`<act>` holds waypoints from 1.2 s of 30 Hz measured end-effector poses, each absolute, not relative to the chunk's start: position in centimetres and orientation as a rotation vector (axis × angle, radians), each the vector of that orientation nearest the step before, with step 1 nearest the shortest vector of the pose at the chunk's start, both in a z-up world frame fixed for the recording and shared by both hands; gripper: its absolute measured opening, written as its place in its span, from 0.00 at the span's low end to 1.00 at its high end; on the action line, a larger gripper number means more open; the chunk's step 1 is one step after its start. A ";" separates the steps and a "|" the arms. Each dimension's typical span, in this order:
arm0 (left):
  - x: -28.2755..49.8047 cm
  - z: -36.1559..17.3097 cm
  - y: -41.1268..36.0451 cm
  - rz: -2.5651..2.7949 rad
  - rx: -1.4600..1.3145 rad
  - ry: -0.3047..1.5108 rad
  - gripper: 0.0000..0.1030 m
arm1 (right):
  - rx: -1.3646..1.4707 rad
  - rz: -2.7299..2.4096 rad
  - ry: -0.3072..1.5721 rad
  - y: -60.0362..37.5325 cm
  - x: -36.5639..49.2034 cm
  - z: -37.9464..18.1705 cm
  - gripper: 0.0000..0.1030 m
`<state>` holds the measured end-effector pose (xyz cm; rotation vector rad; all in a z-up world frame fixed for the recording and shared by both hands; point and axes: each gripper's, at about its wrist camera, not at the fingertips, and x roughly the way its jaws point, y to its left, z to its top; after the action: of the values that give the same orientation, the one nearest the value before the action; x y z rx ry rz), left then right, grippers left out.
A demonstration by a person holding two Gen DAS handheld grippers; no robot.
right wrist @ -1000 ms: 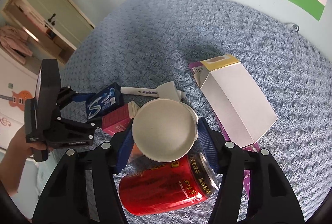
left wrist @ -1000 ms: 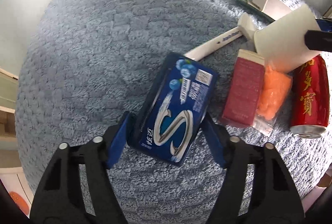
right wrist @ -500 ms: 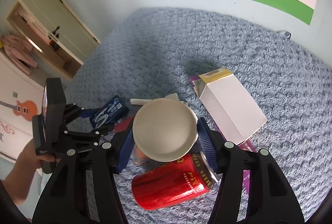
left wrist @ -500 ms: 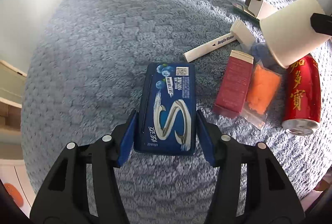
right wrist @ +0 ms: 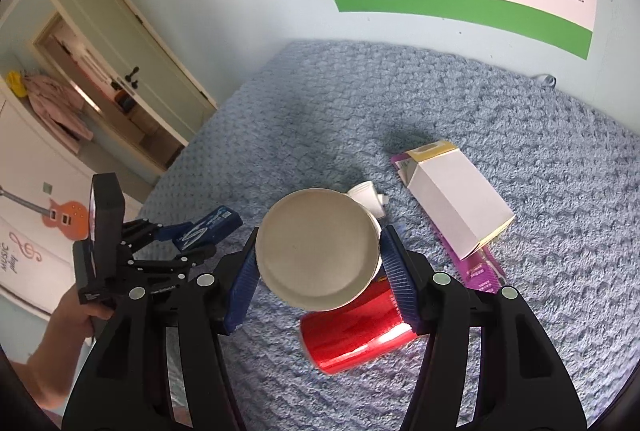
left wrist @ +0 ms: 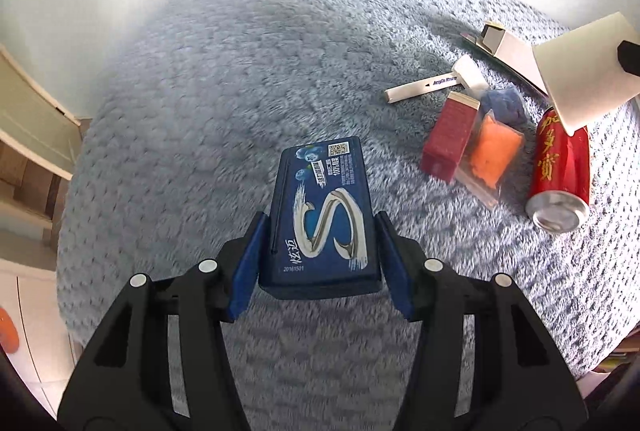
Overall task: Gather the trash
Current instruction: 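Carry gum pack and cup to the wastebasket and open both tools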
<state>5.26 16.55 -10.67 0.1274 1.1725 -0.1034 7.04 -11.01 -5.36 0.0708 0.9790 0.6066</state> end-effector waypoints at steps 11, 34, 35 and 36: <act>-0.3 -9.0 20.8 0.030 0.050 1.129 0.50 | 0.006 0.780 0.983 -5.2 4.2 -4.5 0.57; -15.2 -10.8 36.8 0.412 -0.208 1.176 0.50 | -0.258 1.260 1.082 20.4 -3.9 -7.8 0.57; -15.8 -11.0 37.7 0.428 -0.223 1.180 0.50 | -0.270 1.280 1.088 21.5 -4.4 -8.0 0.57; -16.6 -11.3 38.5 0.446 -0.242 1.184 0.50 | -0.280 1.297 1.094 22.4 -4.8 -8.2 0.57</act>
<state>-16.57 38.47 -11.26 -0.2417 1.1835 0.4456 -4.76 22.39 -8.23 -0.2796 1.0944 1.2971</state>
